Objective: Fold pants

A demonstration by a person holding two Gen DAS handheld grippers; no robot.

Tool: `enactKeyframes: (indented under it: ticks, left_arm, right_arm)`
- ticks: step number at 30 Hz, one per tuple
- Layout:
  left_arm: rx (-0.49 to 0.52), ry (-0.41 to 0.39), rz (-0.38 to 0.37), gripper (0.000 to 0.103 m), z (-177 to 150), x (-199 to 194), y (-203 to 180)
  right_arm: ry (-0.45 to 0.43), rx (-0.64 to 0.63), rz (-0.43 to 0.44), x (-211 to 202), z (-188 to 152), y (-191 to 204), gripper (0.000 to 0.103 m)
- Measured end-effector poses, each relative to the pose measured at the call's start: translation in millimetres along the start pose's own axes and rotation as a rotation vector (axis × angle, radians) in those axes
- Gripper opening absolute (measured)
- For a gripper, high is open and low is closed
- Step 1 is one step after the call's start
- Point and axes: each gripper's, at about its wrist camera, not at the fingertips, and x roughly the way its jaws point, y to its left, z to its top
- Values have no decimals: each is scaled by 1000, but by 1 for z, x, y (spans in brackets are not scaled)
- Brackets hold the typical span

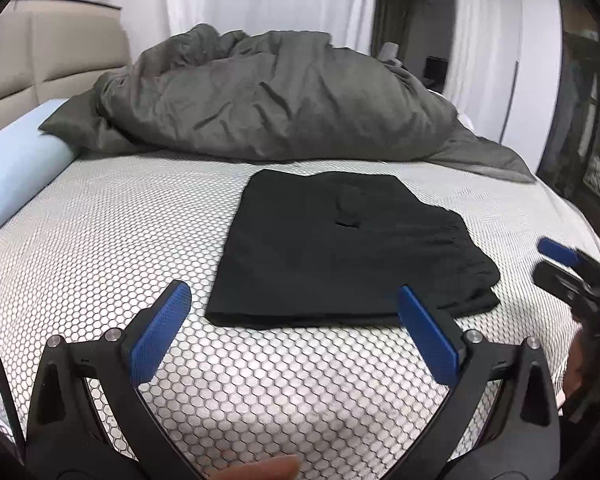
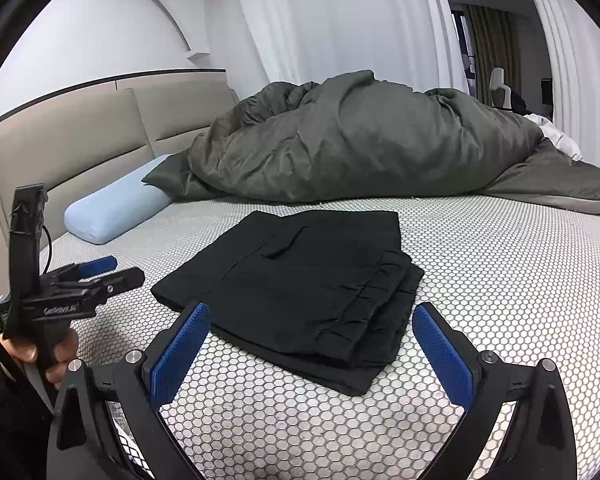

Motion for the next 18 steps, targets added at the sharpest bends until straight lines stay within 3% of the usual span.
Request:
enactKeyframes:
  ticks: [4,18]
  left_arm:
    - [54,-24,25,103,0,-6,-9]
    - [53,-13,22,103,-7,-9,-8]
  right_arm:
    - [-3,25,-1,4,-1,-2,103]
    - [-32,-13,13,-2,1,5,103]
